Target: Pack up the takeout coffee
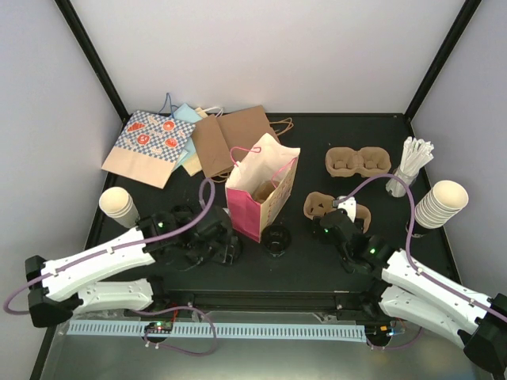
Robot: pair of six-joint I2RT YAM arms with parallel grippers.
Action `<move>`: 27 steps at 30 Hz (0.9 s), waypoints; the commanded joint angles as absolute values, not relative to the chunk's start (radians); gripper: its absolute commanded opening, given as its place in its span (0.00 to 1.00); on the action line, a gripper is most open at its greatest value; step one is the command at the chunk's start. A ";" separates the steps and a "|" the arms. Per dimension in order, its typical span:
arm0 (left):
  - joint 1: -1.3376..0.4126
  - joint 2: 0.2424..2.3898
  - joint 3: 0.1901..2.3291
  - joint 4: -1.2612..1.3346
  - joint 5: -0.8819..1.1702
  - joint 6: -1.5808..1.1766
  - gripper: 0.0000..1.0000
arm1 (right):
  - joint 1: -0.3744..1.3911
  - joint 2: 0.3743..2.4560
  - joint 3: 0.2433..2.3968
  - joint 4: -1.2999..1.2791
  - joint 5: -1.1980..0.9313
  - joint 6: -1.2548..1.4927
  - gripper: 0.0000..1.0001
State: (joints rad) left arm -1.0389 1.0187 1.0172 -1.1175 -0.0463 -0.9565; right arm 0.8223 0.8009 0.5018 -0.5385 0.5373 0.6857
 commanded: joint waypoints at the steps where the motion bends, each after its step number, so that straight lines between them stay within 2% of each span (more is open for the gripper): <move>1: -1.208 1.047 0.999 -0.973 -0.023 -0.983 0.62 | 0.817 0.791 0.508 -0.528 0.547 0.693 1.00; 5: -1.320 1.170 1.067 -0.976 -0.103 -0.975 0.63 | 0.817 0.784 0.506 -0.533 0.552 0.699 1.00; 9: -1.360 1.333 1.136 -0.957 -0.145 -0.910 0.64 | 0.817 0.777 0.503 -0.530 0.552 0.698 1.00; 19: -1.379 1.581 1.372 -0.967 -0.227 -0.707 0.63 | 0.817 0.779 0.506 -0.541 0.567 0.709 1.00; 27: -1.375 1.669 1.469 -1.007 -0.327 -0.621 0.63 | 0.816 0.756 0.503 -0.553 0.587 0.726 1.00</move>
State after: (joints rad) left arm -1.3705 1.6333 1.4151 -0.9722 -0.2417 -0.6910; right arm 0.8223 0.7815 0.5018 -0.5446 0.5468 0.7006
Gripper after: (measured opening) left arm 0.750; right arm 0.999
